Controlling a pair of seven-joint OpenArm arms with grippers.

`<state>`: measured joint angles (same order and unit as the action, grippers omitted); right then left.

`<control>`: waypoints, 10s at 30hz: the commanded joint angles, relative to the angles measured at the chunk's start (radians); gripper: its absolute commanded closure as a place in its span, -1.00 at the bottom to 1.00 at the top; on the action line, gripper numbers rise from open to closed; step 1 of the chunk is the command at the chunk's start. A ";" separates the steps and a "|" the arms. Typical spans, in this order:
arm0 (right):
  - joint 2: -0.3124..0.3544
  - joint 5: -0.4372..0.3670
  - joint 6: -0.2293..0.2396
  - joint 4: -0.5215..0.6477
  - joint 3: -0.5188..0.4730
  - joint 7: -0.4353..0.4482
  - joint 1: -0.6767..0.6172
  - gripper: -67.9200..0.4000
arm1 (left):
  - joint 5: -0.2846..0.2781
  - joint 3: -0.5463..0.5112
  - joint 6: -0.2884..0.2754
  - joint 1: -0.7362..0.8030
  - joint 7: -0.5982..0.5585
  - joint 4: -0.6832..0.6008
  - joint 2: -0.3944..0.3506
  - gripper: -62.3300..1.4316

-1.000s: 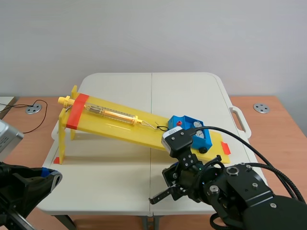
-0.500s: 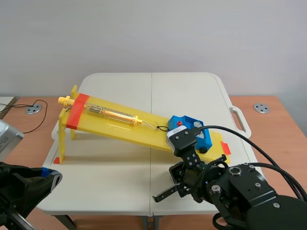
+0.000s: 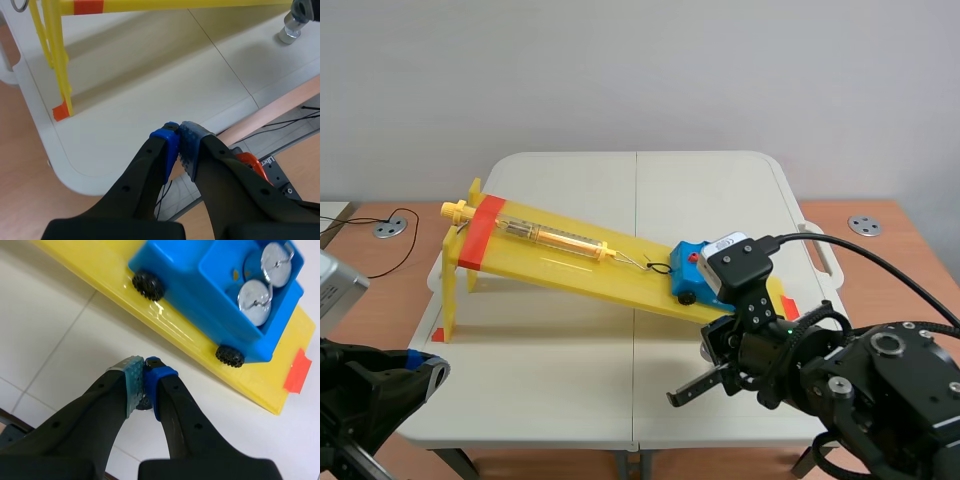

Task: Place the four metal weights on the blue cart on the ramp.

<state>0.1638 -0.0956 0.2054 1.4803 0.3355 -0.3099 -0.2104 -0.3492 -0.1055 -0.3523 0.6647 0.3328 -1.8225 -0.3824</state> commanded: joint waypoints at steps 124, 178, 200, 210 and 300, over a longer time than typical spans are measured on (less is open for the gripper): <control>0.165 -0.329 0.086 0.446 -0.311 -0.097 -0.027 0.29 | -0.077 -0.013 -0.018 -0.020 -0.096 -0.043 0.038 0.86; 0.024 0.042 0.071 -0.113 -0.032 0.190 0.134 0.31 | -0.077 -0.013 -0.018 -0.019 -0.095 -0.043 0.038 0.86; 0.024 0.042 0.071 -0.213 -0.013 0.197 0.146 0.58 | -0.077 -0.013 -0.018 -0.019 -0.095 -0.043 0.038 0.86; 0.028 0.040 0.064 -0.232 -0.014 0.175 0.146 0.97 | -0.077 -0.013 -0.018 -0.020 -0.095 -0.043 0.038 0.86; 0.073 -0.280 0.057 0.305 -0.233 -0.090 0.174 0.77 | -0.075 -0.013 -0.073 -0.020 -0.096 -0.057 0.039 0.86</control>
<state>0.1612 -0.2932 0.2768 1.6318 0.1589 -0.4992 -0.0677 -0.3492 -0.1055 -0.3744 0.6647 0.3328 -1.8225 -0.3519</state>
